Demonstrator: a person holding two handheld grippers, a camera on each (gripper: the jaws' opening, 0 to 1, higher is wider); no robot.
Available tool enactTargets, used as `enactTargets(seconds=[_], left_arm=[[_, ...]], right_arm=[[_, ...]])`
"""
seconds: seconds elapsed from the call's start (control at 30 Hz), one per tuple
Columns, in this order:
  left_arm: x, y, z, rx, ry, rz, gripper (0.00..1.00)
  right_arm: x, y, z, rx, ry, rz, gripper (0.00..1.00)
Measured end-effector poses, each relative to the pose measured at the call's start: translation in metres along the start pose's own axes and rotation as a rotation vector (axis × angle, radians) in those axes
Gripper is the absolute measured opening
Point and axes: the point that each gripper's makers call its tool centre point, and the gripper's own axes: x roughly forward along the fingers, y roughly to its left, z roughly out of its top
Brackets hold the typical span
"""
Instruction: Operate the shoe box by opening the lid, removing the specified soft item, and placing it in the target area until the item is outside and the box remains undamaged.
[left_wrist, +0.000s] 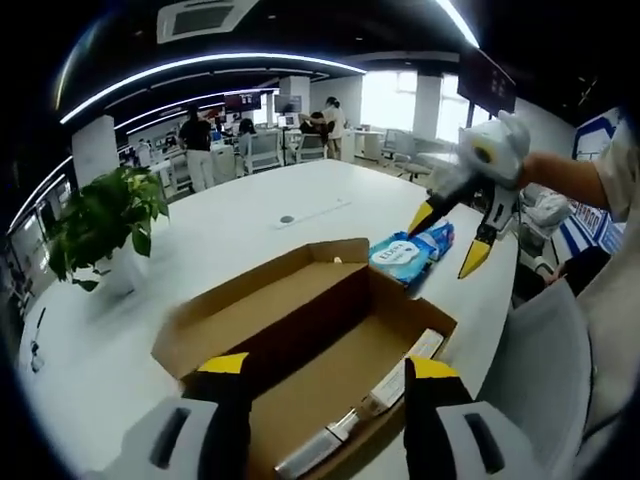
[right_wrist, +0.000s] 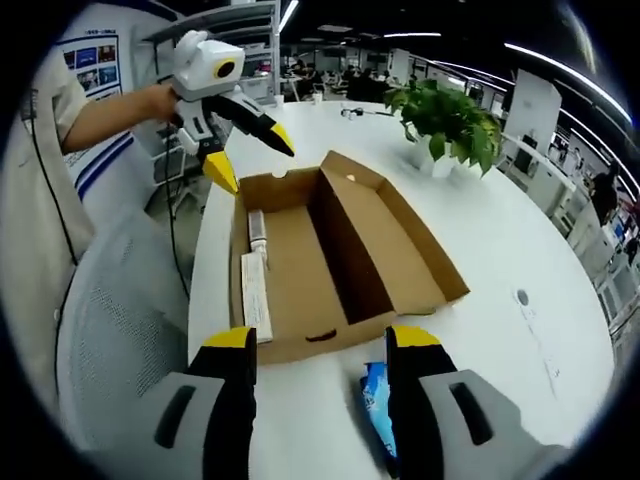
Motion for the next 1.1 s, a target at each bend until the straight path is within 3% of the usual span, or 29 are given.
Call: enactTargets(seconds=[0.2,0.33,0.7,0.93,1.1], left_arm=[[-0.018,-0.005,-0.013,-0.001,-0.039,-0.022,0.66],[-0.025,-0.001,-0.022,-0.019,-0.057,-0.022,0.74],[-0.047,0.007,-0.030,-0.068,-0.139,0.001,0.89],[-0.056,0.014,-0.045,-0.103,-0.147,0.029,0.94],[-0.061,0.016,-0.053,-0.125,-0.154,0.044,0.98]], right_arm=[[0.021,0.009,0.004,-0.031,0.029,0.063,0.49],[0.036,0.015,0.004,-0.069,0.055,0.110,0.48],[0.069,0.031,-0.001,-0.114,0.144,0.217,0.44],[0.088,0.038,-0.008,-0.137,0.215,0.264,0.40],[0.097,0.044,-0.007,-0.098,0.238,0.313,0.41]])
